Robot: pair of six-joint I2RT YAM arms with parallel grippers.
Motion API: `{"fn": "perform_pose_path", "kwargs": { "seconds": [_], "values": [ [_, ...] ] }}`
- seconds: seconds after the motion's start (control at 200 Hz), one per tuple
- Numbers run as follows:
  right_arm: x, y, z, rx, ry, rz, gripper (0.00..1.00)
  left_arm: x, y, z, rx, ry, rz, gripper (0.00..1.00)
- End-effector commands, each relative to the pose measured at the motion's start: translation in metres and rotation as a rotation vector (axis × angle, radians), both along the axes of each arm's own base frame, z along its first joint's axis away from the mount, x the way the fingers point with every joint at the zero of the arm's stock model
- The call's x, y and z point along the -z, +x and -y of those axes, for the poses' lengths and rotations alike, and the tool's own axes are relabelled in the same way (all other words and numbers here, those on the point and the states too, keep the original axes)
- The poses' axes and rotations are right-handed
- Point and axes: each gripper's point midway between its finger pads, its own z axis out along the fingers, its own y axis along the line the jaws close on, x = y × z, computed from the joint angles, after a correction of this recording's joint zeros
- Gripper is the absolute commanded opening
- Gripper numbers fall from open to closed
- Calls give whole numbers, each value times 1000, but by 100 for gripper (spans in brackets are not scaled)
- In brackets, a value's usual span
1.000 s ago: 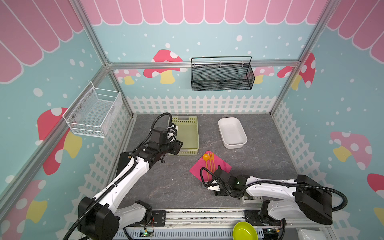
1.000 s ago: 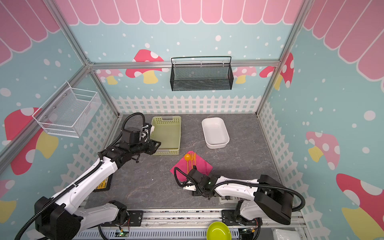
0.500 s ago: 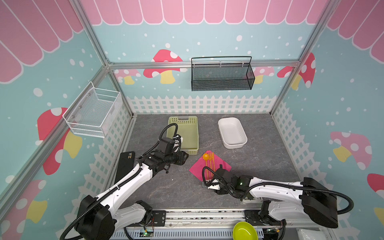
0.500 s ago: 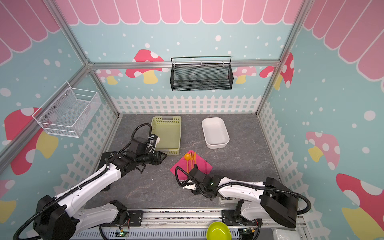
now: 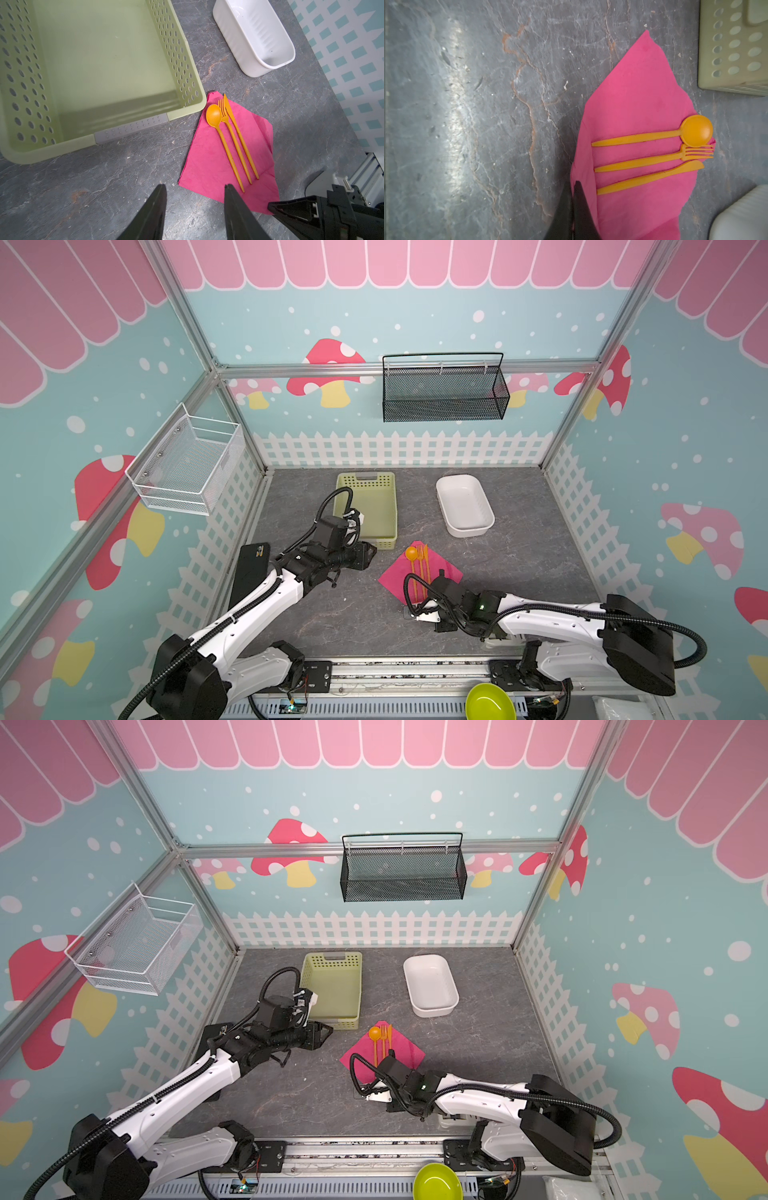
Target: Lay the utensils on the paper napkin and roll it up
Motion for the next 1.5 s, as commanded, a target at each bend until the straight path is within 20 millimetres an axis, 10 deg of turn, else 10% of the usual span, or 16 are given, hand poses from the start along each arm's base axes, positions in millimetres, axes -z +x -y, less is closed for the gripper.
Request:
{"fn": "perform_pose_path", "kwargs": {
  "seconds": [0.0,0.455,1.216,1.491],
  "values": [
    [-8,-7,-13,-34,29,-43,0,2,-8,3,1,-34,-16,46],
    [-3,-3,-25,-20,17,-77,0,31,-46,26,13,-122,-130,36],
    [-12,31,-12,92,46,130,50,79,-83,69,46,-207,-274,30],
    [-5,41,-2,126,6,195,54,89,-94,86,99,-238,-330,29]
  ]
}}
